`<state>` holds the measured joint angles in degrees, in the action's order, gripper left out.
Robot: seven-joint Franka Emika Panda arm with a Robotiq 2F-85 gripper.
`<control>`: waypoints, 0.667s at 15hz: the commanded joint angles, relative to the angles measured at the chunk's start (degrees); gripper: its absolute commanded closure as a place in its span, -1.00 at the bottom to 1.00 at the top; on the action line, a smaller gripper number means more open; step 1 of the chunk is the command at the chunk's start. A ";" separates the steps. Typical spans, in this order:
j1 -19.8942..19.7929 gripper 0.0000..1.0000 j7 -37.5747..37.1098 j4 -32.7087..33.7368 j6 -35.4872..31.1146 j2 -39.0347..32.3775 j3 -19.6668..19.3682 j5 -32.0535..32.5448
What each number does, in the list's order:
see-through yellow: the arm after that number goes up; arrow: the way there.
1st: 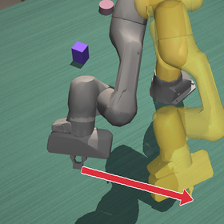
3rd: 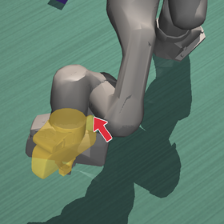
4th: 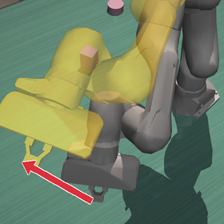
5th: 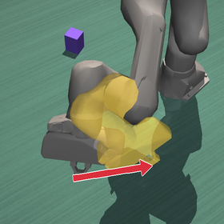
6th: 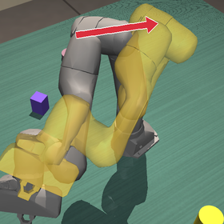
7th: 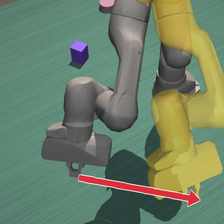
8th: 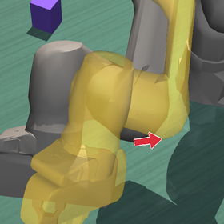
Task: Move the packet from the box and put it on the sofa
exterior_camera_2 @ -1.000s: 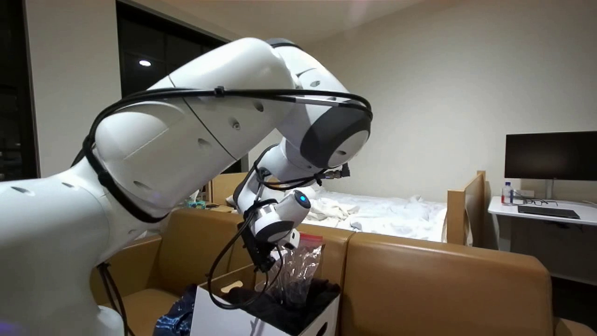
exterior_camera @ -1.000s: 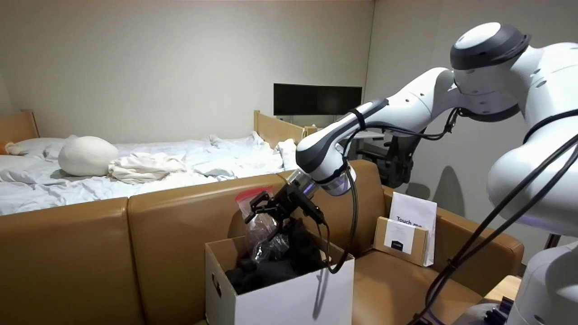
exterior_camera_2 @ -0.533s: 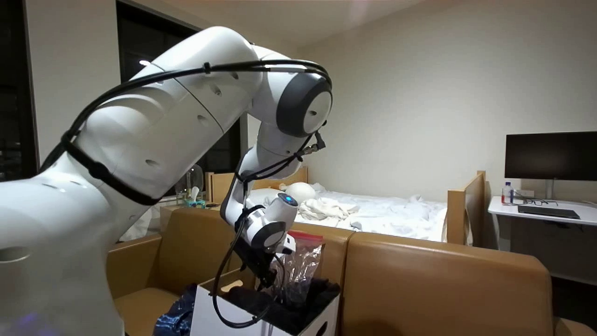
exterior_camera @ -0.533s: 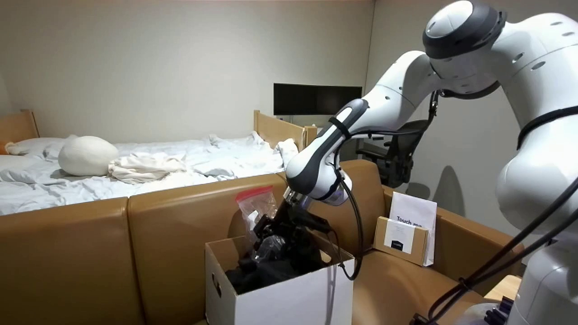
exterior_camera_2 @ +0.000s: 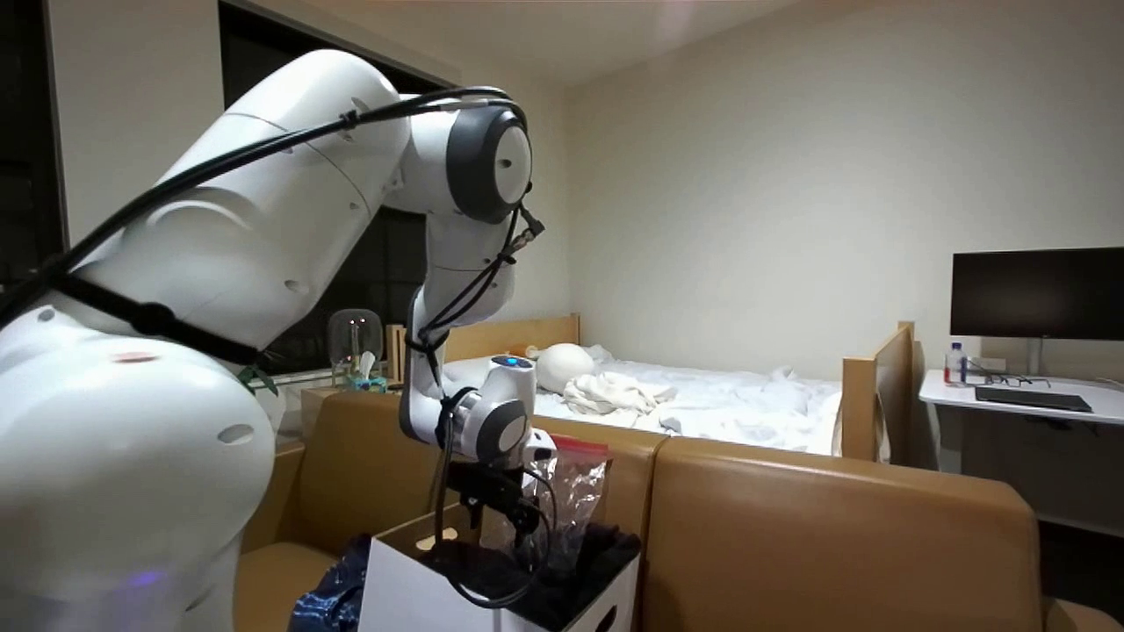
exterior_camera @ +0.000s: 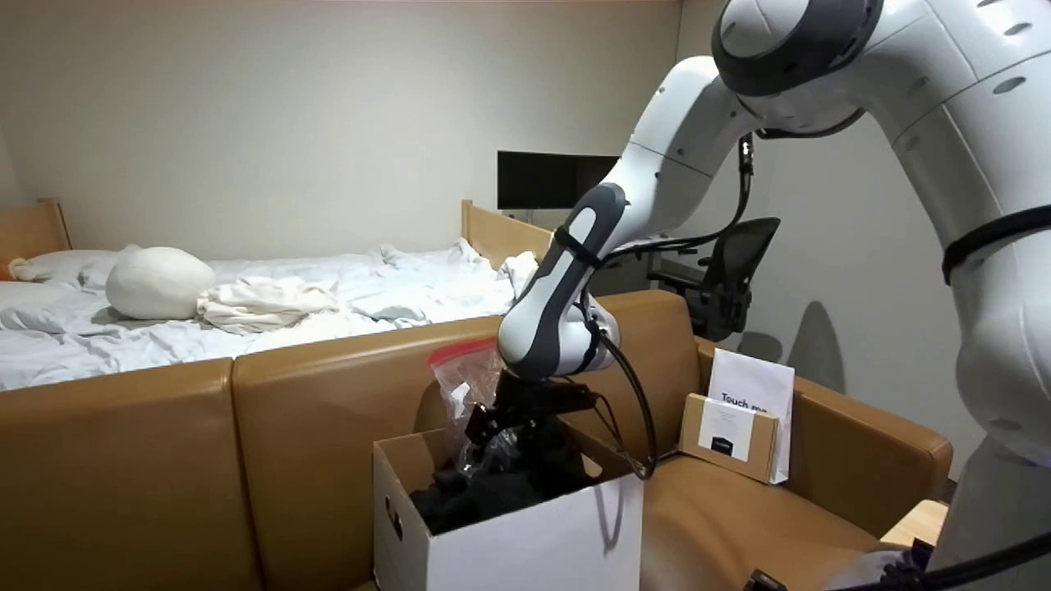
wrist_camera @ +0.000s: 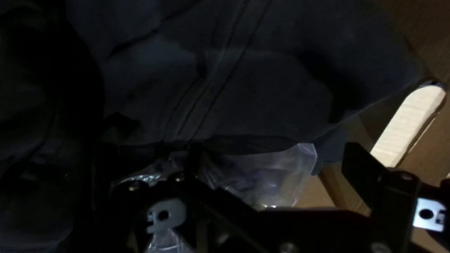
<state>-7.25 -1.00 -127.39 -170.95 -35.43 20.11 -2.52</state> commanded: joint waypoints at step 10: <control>40.52 -1.00 -2.19 2.13 -36.25 -11.00 -37.68 -6.51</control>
<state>27.24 -3.49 -126.03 -197.04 -40.99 -13.73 -0.15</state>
